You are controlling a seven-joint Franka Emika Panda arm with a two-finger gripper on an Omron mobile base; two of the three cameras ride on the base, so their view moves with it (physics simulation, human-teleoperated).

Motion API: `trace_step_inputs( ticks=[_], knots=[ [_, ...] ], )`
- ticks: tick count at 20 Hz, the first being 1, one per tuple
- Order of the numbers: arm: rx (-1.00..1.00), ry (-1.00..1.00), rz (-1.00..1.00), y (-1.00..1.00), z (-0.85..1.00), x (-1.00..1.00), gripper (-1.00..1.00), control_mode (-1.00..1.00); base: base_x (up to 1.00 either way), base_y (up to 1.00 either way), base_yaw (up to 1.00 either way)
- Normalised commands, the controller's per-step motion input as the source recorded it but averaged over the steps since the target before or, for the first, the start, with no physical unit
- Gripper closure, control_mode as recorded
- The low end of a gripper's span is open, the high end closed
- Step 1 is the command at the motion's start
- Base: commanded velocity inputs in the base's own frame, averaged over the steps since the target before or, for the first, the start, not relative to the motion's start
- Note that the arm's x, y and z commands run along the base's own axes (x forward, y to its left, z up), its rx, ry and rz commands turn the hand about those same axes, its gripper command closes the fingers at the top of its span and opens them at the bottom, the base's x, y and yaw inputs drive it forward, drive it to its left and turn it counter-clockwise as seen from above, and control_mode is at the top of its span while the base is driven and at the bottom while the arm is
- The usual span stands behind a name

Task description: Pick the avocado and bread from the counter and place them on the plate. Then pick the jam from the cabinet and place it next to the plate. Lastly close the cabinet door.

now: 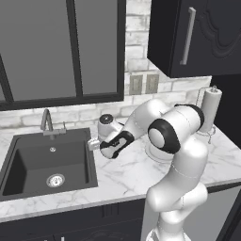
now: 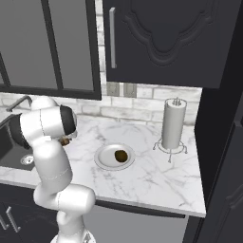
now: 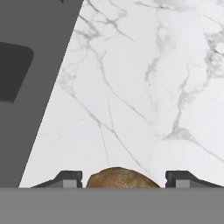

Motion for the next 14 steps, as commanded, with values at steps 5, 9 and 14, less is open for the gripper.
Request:
trace_step_inputs(
  ticks=[5, 9, 14],
  knots=[
    [0.00, 0.00, -0.12, -0.22, -0.03, -0.25, 1.00, -1.00, 0.00, 0.00, 0.00],
    [0.00, -0.08, -0.13, -0.30, 0.17, -0.23, 1.00, -1.00, 0.00, 0.00, 0.00],
    [0.02, -0.14, -0.15, -0.43, 0.36, -0.15, 1.00, -1.00, 0.00, 0.00, 0.00]
  ],
)
